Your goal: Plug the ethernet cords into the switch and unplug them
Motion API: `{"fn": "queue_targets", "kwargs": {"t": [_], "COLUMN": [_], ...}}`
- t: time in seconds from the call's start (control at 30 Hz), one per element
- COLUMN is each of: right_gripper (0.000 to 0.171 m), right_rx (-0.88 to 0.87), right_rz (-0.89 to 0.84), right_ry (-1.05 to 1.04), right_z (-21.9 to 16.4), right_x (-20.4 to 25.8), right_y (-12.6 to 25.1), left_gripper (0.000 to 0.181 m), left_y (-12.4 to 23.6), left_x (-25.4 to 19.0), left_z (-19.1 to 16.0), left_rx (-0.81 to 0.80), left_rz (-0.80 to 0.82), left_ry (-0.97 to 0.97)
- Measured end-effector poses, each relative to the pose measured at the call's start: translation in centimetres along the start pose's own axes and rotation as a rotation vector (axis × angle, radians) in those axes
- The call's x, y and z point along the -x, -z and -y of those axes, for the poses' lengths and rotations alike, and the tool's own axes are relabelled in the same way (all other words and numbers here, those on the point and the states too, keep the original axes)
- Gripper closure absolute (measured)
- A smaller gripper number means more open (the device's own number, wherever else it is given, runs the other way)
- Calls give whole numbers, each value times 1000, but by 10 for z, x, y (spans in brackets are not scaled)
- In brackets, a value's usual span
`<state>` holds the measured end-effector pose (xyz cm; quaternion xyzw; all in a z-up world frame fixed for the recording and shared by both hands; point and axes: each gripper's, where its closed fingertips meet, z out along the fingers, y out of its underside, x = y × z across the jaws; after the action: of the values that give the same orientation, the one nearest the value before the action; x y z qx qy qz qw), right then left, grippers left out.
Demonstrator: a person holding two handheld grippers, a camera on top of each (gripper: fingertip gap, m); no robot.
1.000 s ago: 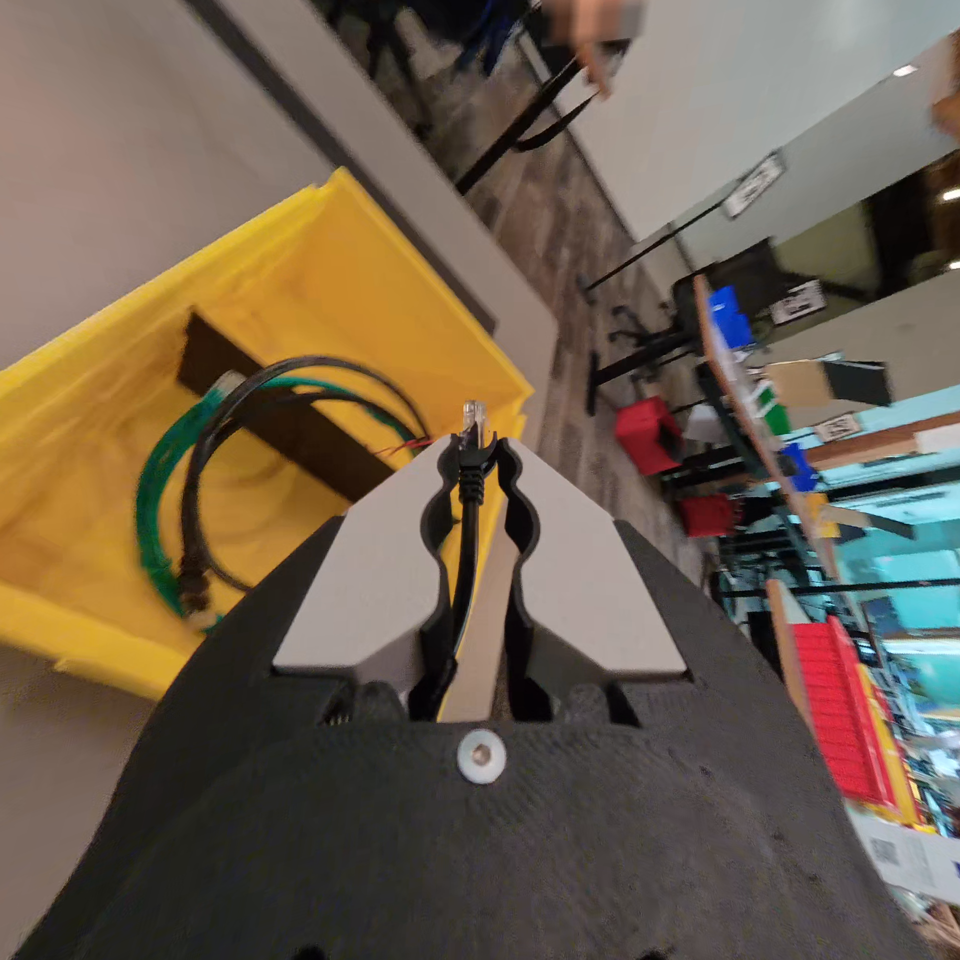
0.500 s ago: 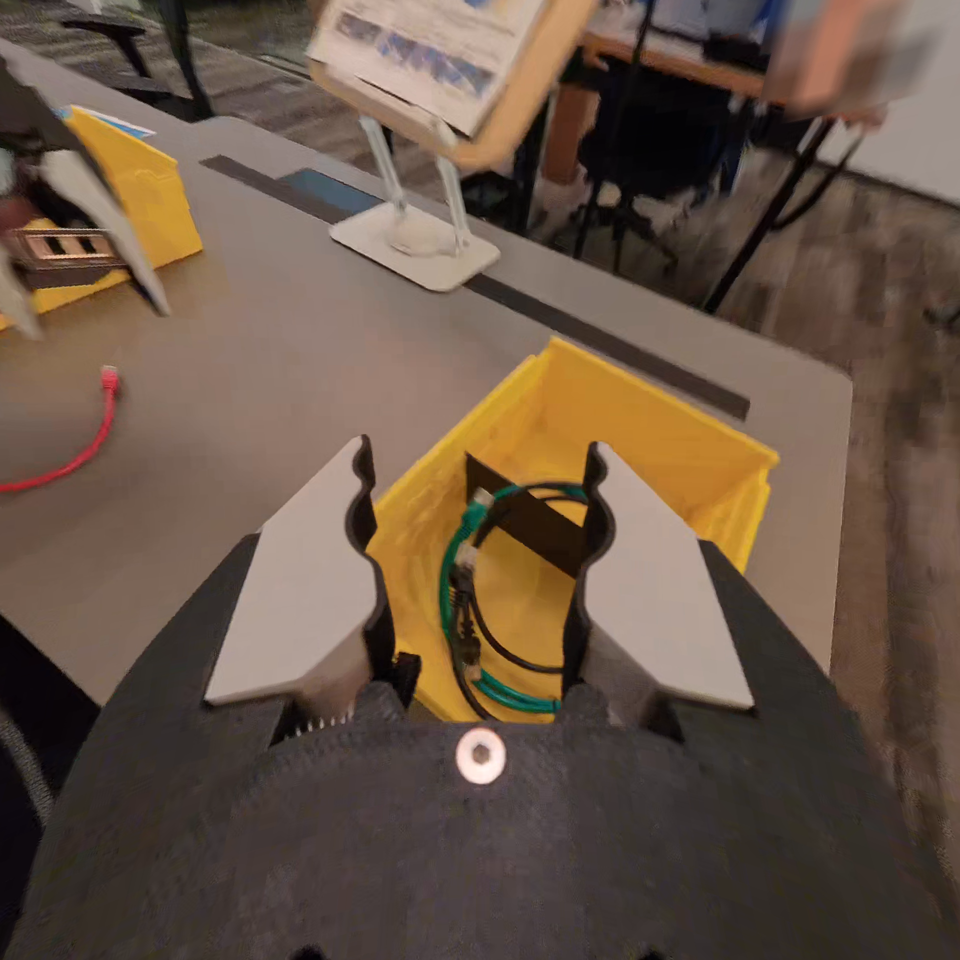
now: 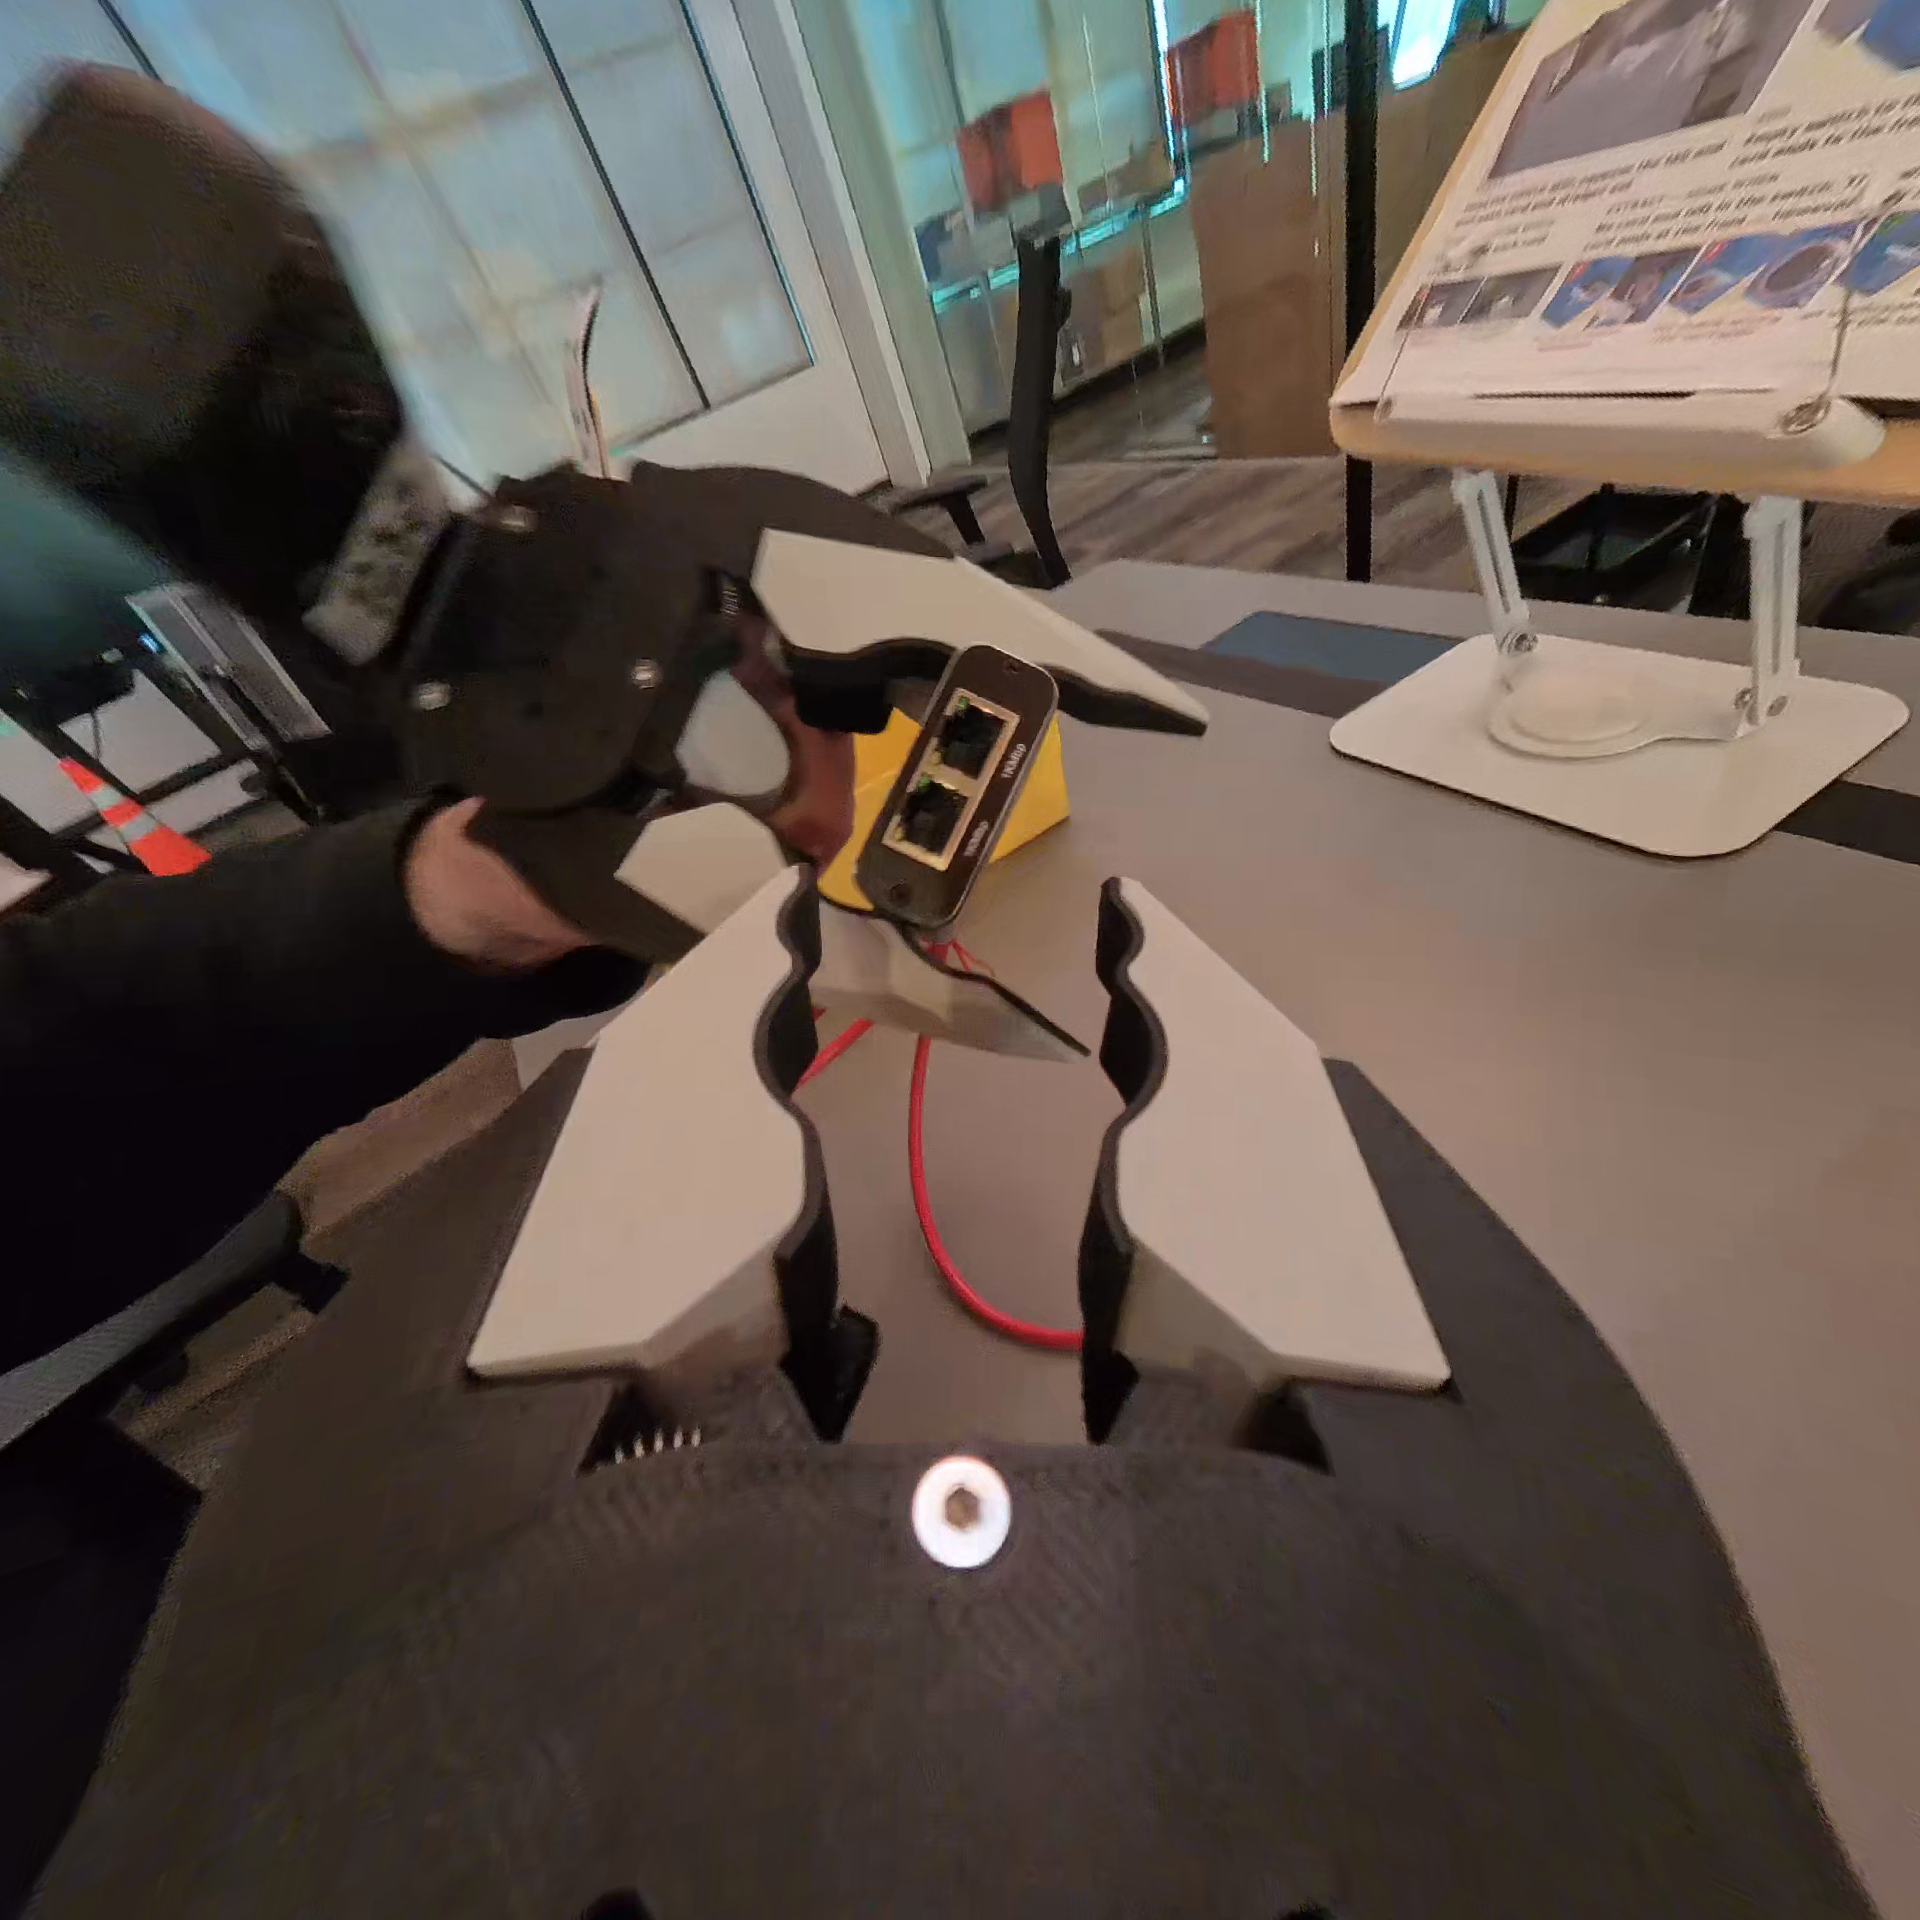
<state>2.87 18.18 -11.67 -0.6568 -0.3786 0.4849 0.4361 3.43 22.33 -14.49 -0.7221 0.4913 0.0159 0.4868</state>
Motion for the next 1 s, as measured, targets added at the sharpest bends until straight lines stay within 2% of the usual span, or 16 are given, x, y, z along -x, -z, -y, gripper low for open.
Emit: {"fn": "queue_targets", "kwargs": {"t": [0.07, 0.13, 0.23, 0.27, 0.33, 0.4, 0.47, 0.53, 0.57, 0.63, 0.7, 0.77, 0.83, 0.9, 0.93, 1.0], "right_gripper": [123, 142, 145, 148, 149, 149, 150, 150, 149, 149, 148, 147, 118, 116, 110, 98], "right_rx": [36, 31, 60, 94, 183, 318, 418, 479, 511, 590, 639, 608, 514, 437, 405, 342], "right_rz": [21, 71, 88, 83, 113, 148, 245, 336, 380, 454, 482, 409, 214, -8, -85, -105], "right_ry": [-14, -24, 13, 38, 147, 293, 461, 567, 613, 682, 717, 722, 697, 713, 708, 609], "right_z": [-6, -7, -12, -16, -23, -33, -39, -38, -38, -43, -44, -32, -6, 12, 14, 1], "right_x": [0, 5, 0, -4, -6, -8, 1, 11, 16, 24, 26, 16, -3, -18, -18, 3], "right_y": [-12, -18, -20, -19, -16, -11, -6, -4, -4, -2, -2, -10, -18, -12, -7, -7], "left_gripper": [109, 109, 109, 111, 98, 99, 116, 116, 125, 153, 157, 158, 158, 159, 158, 158], "left_y": [-1, -5, -7, -6, -1, 11, 25, 34, 36, 34, 36, 33, 34, 38, 40, 41], "left_x": [-4, -7, -6, -11, -29, -40, -48, -56, -65, -71, -73, -63, -45, -21, -11, 6], "left_z": [2, 1, -4, -7, -12, -19, -19, -21, -23, -22, -22, -21, -14, -7, -6, -3], "left_rx": [16, 31, 31, 37, 39, 53, 15, 12, 24, -3, -37, -71, -161, -268, -318, -404], "left_rz": [34, 63, 97, 61, -80, -219, -369, -505, -590, -631, -654, -600, -567, -528, -499, -440], "left_ry": [-71, -115, -160, -177, -167, -128, -52, 28, 55, 98, 121, 198, 341, 519, 595, 710]}}
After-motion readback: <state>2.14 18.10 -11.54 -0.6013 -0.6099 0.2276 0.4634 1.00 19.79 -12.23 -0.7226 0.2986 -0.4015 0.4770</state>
